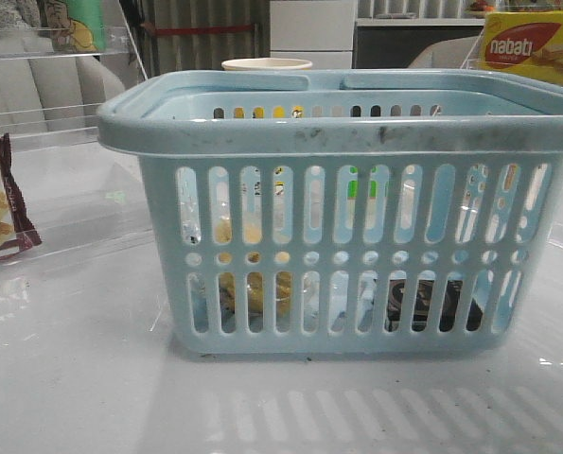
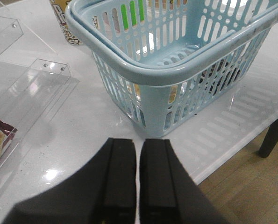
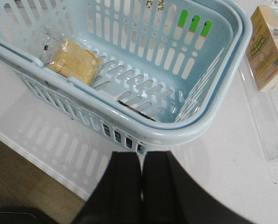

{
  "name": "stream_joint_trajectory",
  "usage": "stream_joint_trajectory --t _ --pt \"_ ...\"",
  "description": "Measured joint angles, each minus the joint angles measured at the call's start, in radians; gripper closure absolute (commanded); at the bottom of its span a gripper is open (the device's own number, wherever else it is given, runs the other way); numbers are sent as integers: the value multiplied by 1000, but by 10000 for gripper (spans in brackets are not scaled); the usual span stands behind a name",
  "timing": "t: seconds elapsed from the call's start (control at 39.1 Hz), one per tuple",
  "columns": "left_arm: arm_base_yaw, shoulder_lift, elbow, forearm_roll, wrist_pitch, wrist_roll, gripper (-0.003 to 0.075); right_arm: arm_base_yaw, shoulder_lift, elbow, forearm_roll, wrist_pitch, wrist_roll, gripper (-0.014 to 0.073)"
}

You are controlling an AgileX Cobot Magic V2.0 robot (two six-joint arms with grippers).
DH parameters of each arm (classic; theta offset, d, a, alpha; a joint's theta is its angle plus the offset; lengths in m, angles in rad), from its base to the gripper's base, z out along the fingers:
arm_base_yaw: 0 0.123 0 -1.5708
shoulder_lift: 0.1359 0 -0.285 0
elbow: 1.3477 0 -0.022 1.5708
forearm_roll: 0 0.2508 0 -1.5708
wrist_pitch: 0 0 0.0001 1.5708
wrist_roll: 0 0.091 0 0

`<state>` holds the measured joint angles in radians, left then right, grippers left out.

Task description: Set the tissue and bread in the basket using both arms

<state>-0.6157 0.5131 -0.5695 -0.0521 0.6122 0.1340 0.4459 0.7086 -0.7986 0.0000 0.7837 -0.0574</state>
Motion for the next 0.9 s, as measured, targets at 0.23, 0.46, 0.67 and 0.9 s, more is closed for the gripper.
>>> stream_joint_trajectory --t 0.23,0.46,0.67,0.9 --pt "0 0 0 0 0 0 629 0 0 0 0 0 0 538" --pt "0 0 0 0 0 0 629 0 0 0 0 0 0 538" --pt "0 -10 4 0 -2 0 629 0 0 0 0 0 0 538" --pt "106 -148 83 15 -9 0 629 0 0 0 0 0 0 538"
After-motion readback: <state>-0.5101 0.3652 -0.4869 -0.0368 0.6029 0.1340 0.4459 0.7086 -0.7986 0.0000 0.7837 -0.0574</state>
